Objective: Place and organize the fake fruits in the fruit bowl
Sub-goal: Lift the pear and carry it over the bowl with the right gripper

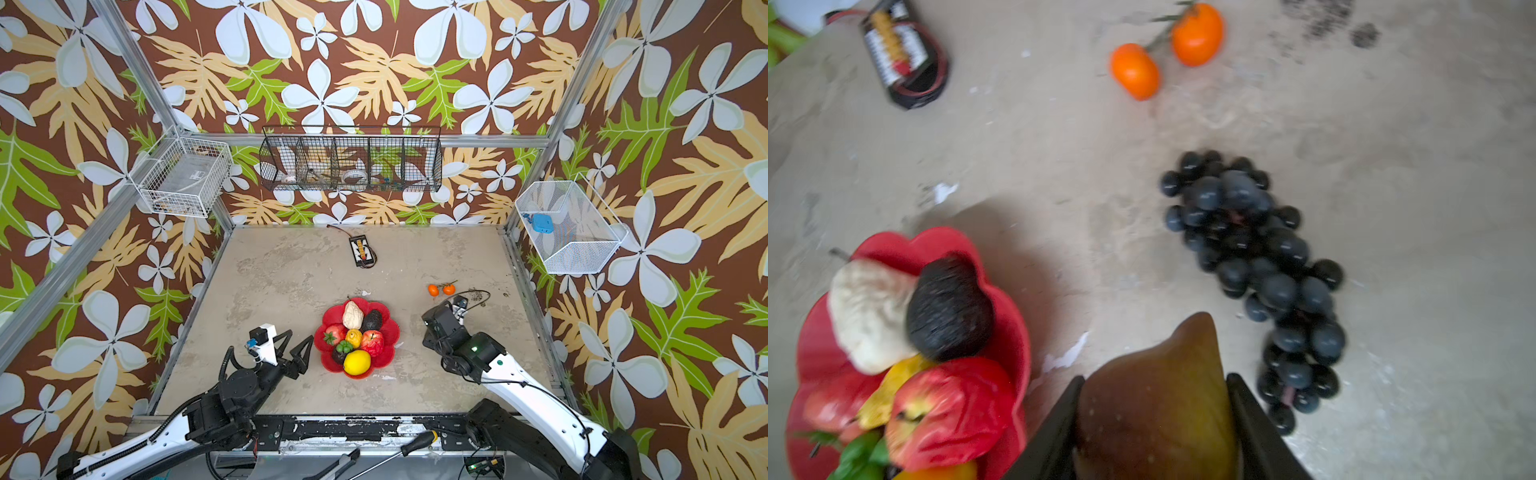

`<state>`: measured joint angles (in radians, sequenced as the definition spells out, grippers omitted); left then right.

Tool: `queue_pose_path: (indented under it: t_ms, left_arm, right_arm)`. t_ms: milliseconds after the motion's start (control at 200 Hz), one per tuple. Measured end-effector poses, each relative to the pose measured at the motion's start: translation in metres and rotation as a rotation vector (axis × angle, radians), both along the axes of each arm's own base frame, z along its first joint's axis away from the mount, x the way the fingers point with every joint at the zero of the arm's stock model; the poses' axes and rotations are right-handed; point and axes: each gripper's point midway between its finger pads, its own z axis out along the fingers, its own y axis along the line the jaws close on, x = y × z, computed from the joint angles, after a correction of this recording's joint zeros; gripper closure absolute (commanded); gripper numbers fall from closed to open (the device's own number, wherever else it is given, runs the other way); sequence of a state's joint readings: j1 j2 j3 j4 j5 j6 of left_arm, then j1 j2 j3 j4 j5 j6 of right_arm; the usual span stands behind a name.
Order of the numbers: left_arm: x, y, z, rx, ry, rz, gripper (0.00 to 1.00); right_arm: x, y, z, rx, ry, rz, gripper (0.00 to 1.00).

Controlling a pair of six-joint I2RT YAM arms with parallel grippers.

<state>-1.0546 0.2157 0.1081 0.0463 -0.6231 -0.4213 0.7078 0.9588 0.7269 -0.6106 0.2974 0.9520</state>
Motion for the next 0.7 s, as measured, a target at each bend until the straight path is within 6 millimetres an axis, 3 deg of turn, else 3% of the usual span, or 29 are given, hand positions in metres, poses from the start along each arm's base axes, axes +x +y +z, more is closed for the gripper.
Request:
queue_pose_path:
  t_ms: [175, 295, 490, 701]
  left_arm:
    - [0.001, -0.003, -0.007, 0.022, 0.014, -0.005, 0.21]
    - [-0.001, -0.011, -0.010, 0.027, 0.037, -0.041, 0.21]
    - [0.000, -0.026, 0.003, -0.015, 0.092, -0.086, 0.19]
    - [0.017, -0.043, 0.015, -0.095, 0.207, -0.154, 0.20]
  right_arm:
    - [0.001, 0.082, 0.018, -0.010, -0.127, 0.294, 0.52]
    - [0.001, 0.119, 0.020, -0.021, -0.207, 0.432, 0.52]
    - [-0.003, 0.153, 0.018, -0.040, -0.335, 0.599, 0.51]
    - [-0.006, 0.161, 0.012, -0.066, -0.467, 0.690, 0.50]
